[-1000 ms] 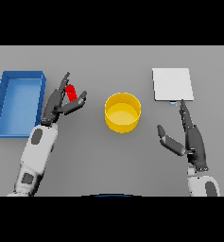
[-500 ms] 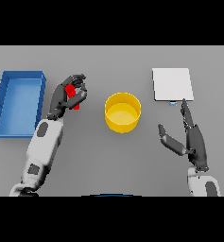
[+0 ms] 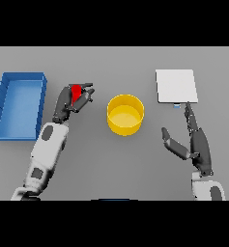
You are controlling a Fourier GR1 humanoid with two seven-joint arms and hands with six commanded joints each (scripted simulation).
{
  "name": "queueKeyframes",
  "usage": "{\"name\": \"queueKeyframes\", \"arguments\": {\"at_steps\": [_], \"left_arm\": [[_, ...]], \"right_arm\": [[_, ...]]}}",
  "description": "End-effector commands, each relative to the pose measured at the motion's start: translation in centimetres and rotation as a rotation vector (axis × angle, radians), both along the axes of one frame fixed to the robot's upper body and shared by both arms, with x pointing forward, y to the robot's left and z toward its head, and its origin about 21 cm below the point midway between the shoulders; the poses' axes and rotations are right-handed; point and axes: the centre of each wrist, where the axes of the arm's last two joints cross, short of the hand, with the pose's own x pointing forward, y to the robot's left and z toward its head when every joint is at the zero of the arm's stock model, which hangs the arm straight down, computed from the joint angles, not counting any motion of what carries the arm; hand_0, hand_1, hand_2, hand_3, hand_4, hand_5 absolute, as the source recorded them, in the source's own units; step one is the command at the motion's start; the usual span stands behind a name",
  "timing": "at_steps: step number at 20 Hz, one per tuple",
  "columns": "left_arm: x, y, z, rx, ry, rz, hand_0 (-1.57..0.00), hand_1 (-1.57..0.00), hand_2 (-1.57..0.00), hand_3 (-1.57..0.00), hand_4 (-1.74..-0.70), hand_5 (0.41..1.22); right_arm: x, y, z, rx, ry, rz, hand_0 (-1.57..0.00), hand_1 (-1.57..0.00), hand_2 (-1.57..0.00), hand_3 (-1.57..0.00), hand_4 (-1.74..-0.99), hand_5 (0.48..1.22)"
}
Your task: Pick up the red beaker and tilt it to pour out 1 green nut into yellow bowl. Pick up the yellow bowl and place it on the metallic measuring scale.
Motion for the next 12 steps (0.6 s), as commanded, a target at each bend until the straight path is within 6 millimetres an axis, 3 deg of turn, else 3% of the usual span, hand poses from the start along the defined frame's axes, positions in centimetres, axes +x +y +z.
{"name": "queueKeyframes", "arguments": {"at_steps": [1,7,12], "left_arm": [[0.1,0.2,0.2,-0.014,-0.01,0.018,-1.47,-1.48,-1.48,-1.45,-1.62,1.14],[0.7,-0.2,3.3,-0.029,-0.117,0.031,-1.55,-1.55,-1.55,-1.54,-1.71,1.114],[0.9,-0.8,6.8,0.235,-0.128,-0.09,-1.56,-1.56,-1.56,-1.56,-1.73,1.124]], "right_arm": [[0.2,0.1,-0.3,0.006,0.013,0.002,0.0,0.0,0.0,0.0,-1.26,0.643],[0.0,-0.2,-0.5,-0.017,-0.01,0.004,0.0,0.0,0.0,0.0,-1.263,0.652],[0.1,-0.3,-0.1,-0.039,-0.007,0.003,0.0,0.0,0.0,0.0,-1.253,0.666]]}}
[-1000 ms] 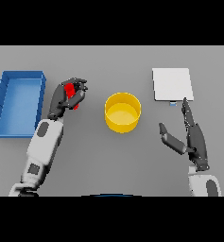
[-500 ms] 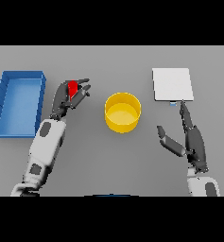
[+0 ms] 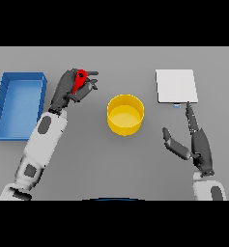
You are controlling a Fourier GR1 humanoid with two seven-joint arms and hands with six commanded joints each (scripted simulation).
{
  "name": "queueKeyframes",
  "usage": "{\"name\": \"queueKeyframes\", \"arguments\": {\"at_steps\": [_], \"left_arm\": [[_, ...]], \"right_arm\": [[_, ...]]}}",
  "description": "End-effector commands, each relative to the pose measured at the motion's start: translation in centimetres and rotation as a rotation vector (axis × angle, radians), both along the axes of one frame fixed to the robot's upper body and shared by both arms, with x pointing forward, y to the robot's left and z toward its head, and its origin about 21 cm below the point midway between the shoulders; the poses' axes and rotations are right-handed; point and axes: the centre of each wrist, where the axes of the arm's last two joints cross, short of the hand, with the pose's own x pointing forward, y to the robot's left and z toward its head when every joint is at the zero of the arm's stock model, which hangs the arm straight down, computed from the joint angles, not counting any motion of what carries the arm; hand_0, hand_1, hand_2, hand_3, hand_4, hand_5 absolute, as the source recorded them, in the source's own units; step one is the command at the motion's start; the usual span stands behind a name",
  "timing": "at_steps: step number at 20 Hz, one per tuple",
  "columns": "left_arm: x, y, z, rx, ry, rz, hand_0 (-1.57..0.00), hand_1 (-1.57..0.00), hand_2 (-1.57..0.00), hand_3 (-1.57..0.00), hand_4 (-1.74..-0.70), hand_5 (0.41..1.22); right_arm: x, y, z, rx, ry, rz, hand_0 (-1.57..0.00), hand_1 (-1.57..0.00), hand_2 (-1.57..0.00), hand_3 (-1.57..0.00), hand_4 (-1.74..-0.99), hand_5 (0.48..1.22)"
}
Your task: Pick up the red beaker and tilt it to pour out 1 green nut into yellow bowl. Pick up the yellow bowl and place it on the metallic measuring scale.
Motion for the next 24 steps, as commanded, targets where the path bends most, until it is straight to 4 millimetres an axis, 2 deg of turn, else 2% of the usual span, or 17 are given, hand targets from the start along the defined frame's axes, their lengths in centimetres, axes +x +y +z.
{"name": "queueKeyframes", "arguments": {"at_steps": [1,2,6,7,9,14,17,18,20,21,24], "left_arm": [[-0.1,-0.3,0.4,0.052,0.001,-0.019,-1.56,-1.56,-1.56,-1.56,-1.73,1.125],[-0.2,-0.5,0.6,0.09,0.003,-0.032,-1.56,-1.56,-1.56,-1.56,-1.73,1.122],[-0.7,-1.1,1.0,0.19,0.009,-0.064,-1.56,-1.56,-1.56,-1.56,-1.73,1.112],[-0.8,-1.2,1.3,0.234,0.014,-0.061,-1.57,-1.57,-1.57,-1.56,-1.73,1.114],[-0.6,-1.7,2.3,0.37,-0.003,-0.056,-1.57,-1.57,-1.57,-1.57,-1.74,1.128],[-0.4,-3.7,3.3,0.771,-0.081,-0.113,-1.57,-1.57,-1.57,-1.57,-1.74,1.145],[-0.1,-4.5,4.1,0.931,-0.135,-0.16,-1.57,-1.57,-1.57,-1.57,-1.74,1.182],[0.1,-4.8,4.3,0.979,-0.155,-0.172,-1.57,-1.57,-1.57,-1.57,-1.74,1.19],[0.5,-5.4,4.8,1.076,-0.183,-0.209,-1.57,-1.57,-1.57,-1.57,-1.65,1.201],[0.6,-5.6,5.1,1.121,-0.203,-0.237,-1.57,-1.57,-1.57,-1.57,-1.67,1.205],[0.8,-6.9,6.1,1.293,-0.224,-0.32,-1.57,-1.57,-1.57,-1.33,-1.69,1.213]], "right_arm": [[-0.1,0.1,-0.3,-0.007,0.005,0.004,0.0,0.0,0.0,0.0,-1.256,0.671],[-0.3,0.0,-0.6,-0.01,0.003,0.0,0.0,0.0,0.0,0.0,-1.256,0.674],[0.2,-0.2,0.4,-0.007,0.002,-0.005,0.0,0.0,0.0,0.0,-1.256,0.678],[0.1,0.3,0.3,0.001,0.006,0.002,0.0,0.0,0.0,0.0,-1.254,0.68],[0.1,0.2,0.2,0.001,0.018,0.001,0.0,0.0,0.0,0.0,-1.254,0.683],[-0.1,0.2,0.3,0.016,0.019,0.008,0.0,0.0,0.0,0.0,-1.262,0.694],[-0.3,0.0,0.2,0.009,0.017,0.01,0.0,0.0,0.0,0.0,-1.274,0.702],[-0.2,0.5,0.2,0.007,0.016,0.012,0.0,0.0,0.0,0.0,-1.274,0.704],[-0.3,0.6,0.2,0.018,0.006,0.01,0.0,0.0,0.0,0.0,-1.284,0.705],[-0.3,0.5,-0.1,0.028,0.014,0.011,0.0,0.0,0.0,0.0,-1.283,0.702],[0.0,0.7,-0.1,0.061,0.01,0.004,0.0,0.0,0.0,0.0,-1.288,0.685]]}}
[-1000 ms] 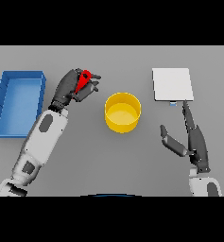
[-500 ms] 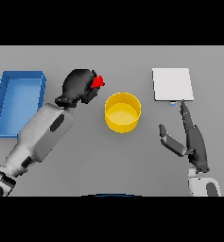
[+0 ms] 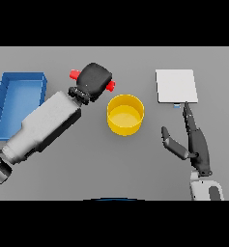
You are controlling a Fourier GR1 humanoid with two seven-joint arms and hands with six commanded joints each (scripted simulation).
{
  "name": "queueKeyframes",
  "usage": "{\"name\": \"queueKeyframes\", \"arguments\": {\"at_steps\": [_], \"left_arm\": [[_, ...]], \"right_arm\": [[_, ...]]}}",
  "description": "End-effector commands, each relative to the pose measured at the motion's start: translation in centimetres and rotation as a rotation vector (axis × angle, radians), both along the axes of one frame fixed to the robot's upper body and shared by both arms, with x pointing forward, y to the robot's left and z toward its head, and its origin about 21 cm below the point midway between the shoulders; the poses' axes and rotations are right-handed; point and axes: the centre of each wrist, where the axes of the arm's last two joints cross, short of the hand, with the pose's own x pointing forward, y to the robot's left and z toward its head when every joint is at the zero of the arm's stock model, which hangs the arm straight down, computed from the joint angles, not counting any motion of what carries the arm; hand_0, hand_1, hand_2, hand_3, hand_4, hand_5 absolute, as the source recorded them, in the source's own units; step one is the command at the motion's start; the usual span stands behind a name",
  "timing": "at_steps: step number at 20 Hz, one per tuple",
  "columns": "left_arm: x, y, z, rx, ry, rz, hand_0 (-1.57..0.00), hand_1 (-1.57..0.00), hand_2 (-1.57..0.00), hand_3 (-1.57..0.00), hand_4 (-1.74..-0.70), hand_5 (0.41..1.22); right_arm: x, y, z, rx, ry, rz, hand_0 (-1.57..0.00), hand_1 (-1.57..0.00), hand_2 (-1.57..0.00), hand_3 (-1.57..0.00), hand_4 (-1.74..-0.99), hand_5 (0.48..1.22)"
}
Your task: Pick up the red beaker and tilt it to pour out 1 green nut into yellow bowl. Pick up the yellow bowl and place it on the metallic measuring scale.
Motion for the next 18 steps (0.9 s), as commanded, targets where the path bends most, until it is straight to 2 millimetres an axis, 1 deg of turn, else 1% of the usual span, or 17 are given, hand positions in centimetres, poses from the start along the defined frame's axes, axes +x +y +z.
{"name": "queueKeyframes", "arguments": {"at_steps": [1,3,5,6,7,8,10,11,12,14,16,18], "left_arm": [[0.1,-0.6,0.2,0.042,-0.011,-0.027,-1.57,-1.57,-1.57,-1.28,-1.7,1.215],[0.3,-1.8,0.2,0.14,-0.011,-0.09,-1.57,-1.57,-1.57,-1.38,-1.71,1.217],[0.1,-2.4,0.1,0.234,-0.018,-0.164,-1.57,-1.57,-1.57,-1.45,-1.72,1.218],[0.1,-2.3,0.0,0.284,-0.025,-0.174,-1.57,-1.57,-1.57,-1.47,-1.73,1.219],[0.1,-2.8,-0.3,0.337,-0.032,-0.175,-1.57,-1.57,-1.57,-1.49,-1.73,1.219],[0.0,-3.3,-0.2,0.388,-0.041,-0.195,-1.57,-1.57,-1.57,-1.51,-1.73,1.22],[0.2,-3.7,-0.2,0.469,-0.057,-0.218,-1.57,-1.57,-1.57,-1.53,-1.74,1.22],[-0.1,-4.3,-0.3,0.507,-0.066,-0.233,-1.57,-1.57,-1.57,-1.54,-1.74,1.22],[0.1,-4.2,-0.2,0.538,-0.083,-0.244,-1.57,-1.57,-1.57,-1.55,-1.74,1.22],[0.2,-4.4,0.2,0.6,-0.109,-0.278,-1.57,-1.57,-1.57,-1.55,-1.74,1.221],[0.3,-4.9,0.2,0.635,-0.138,-0.293,-1.57,-1.57,-1.57,-1.56,-1.74,1.221],[0.6,-5.5,0.8,0.702,-0.149,-0.298,-1.57,-1.57,-1.57,-1.56,-1.74,1.221]], "right_arm": [[-0.3,0.1,-0.3,-0.005,-0.003,-0.005,0.0,0.0,0.0,0.0,-1.292,0.678],[-0.3,0.0,-0.1,0.022,-0.007,-0.009,0.0,0.0,0.0,0.0,-1.295,0.664],[-0.1,0.1,0.1,0.042,-0.005,-0.005,0.0,0.0,0.0,0.0,-1.294,0.653],[-0.4,-0.2,-0.2,0.038,-0.005,-0.006,0.0,0.0,0.0,0.0,-1.291,0.648],[-0.4,-0.4,-0.3,0.033,-0.001,-0.012,0.0,0.0,0.0,0.0,-1.29,0.644],[-0.1,-0.3,-0.1,0.035,-0.003,-0.011,0.0,0.0,0.0,0.0,-1.291,0.64],[-0.2,0.1,-0.3,0.032,0.002,-0.016,0.0,0.0,0.0,0.0,-1.293,0.631],[-0.1,-0.1,-0.3,0.025,0.002,-0.025,0.0,0.0,0.0,0.0,-1.291,0.631],[-0.1,0.2,-0.4,0.022,0.004,-0.025,0.0,0.0,0.0,0.0,-1.288,0.627],[-0.2,-0.1,-0.8,0.01,0.02,-0.033,0.0,0.0,0.0,0.0,-1.278,0.609],[0.1,0.3,-0.3,0.003,0.009,-0.035,0.0,0.0,0.0,0.0,-1.276,0.593],[-0.1,0.0,-0.7,-0.002,0.022,-0.042,0.0,0.0,0.0,0.0,-1.26,0.586]]}}
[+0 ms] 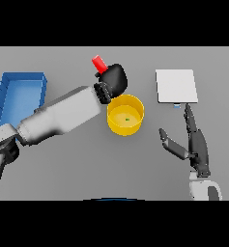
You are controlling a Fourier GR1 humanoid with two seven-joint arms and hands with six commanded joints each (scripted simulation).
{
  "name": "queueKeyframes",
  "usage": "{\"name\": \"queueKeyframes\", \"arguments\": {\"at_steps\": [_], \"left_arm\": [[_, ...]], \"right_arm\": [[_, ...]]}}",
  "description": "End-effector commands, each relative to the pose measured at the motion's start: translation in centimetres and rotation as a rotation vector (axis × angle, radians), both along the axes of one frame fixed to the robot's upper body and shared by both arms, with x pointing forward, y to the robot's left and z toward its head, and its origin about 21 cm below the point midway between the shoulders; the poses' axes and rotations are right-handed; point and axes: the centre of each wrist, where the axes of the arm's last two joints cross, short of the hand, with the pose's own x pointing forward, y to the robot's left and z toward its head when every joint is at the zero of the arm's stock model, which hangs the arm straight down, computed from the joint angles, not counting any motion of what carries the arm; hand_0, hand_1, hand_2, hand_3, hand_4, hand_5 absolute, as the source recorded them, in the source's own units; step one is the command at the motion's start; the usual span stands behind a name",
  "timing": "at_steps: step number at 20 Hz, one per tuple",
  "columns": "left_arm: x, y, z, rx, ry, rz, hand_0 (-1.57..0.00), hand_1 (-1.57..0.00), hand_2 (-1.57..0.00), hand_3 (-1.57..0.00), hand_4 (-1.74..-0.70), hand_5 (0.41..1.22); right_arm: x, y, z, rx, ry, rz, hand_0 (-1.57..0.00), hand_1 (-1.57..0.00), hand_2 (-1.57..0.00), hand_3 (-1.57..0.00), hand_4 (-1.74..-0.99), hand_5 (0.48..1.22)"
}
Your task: Pick up the red beaker and tilt it to pour out 1 green nut into yellow bowl. Pick up the yellow bowl and place it on the metallic measuring scale.
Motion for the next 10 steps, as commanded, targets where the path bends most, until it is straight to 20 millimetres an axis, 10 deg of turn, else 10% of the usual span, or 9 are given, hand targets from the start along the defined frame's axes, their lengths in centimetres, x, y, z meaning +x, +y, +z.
{"name": "queueKeyframes", "arguments": {"at_steps": [1,10], "left_arm": [[0.1,-0.2,0.3,0.034,-0.015,-0.008,-1.57,-1.57,-1.57,-1.57,-1.74,1.221],[-0.1,-1.4,0.6,0.243,-0.076,-0.14,-1.57,-1.57,-1.57,-1.57,-1.73,1.221]], "right_arm": [[0.0,0.5,0.1,-0.015,-0.013,0.004,0.0,0.0,0.0,0.0,-1.25,0.583],[0.0,0.3,0.1,-0.04,-0.034,-0.001,0.0,0.0,0.0,0.0,-1.21,0.594]]}}
